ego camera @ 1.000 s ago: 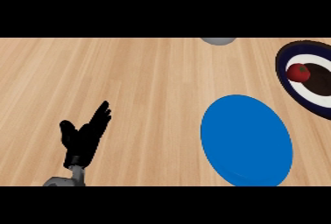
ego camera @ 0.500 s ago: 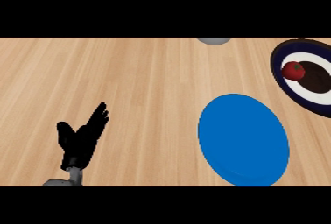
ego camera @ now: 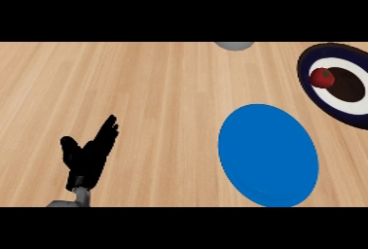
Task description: Pick the tomato from the plate and place it in the plate
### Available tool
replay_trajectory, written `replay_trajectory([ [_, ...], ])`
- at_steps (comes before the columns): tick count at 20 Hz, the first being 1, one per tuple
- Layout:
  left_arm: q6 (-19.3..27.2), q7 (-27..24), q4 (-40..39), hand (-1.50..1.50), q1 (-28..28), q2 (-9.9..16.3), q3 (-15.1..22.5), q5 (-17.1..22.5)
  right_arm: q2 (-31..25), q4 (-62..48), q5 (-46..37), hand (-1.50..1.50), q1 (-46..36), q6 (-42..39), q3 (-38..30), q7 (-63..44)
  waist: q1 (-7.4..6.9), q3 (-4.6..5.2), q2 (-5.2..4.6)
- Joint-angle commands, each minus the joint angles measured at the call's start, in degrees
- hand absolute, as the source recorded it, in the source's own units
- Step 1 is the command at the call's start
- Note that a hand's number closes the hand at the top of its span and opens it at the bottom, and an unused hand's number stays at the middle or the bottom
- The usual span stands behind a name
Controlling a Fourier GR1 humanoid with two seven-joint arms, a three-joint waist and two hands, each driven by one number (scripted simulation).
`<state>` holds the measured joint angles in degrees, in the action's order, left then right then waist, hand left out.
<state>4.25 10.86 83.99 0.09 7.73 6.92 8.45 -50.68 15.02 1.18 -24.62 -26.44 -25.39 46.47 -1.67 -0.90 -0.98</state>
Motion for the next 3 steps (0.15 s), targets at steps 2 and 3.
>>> replay_trajectory([
  [2,-0.58,2.03,-2.16,0.00,-1.50,0.19,-0.72,0.87,1.12,0.20,-0.59,-1.50,4.04,-7.38,0.75,10.61,0.65,0.13,-0.23],
  [3,1.05,2.78,-0.50,0.00,-1.22,-0.92,1.17,-0.94,1.85,0.21,-0.75,-1.50,3.01,-5.92,0.96,9.81,-0.02,0.14,-0.10],
])
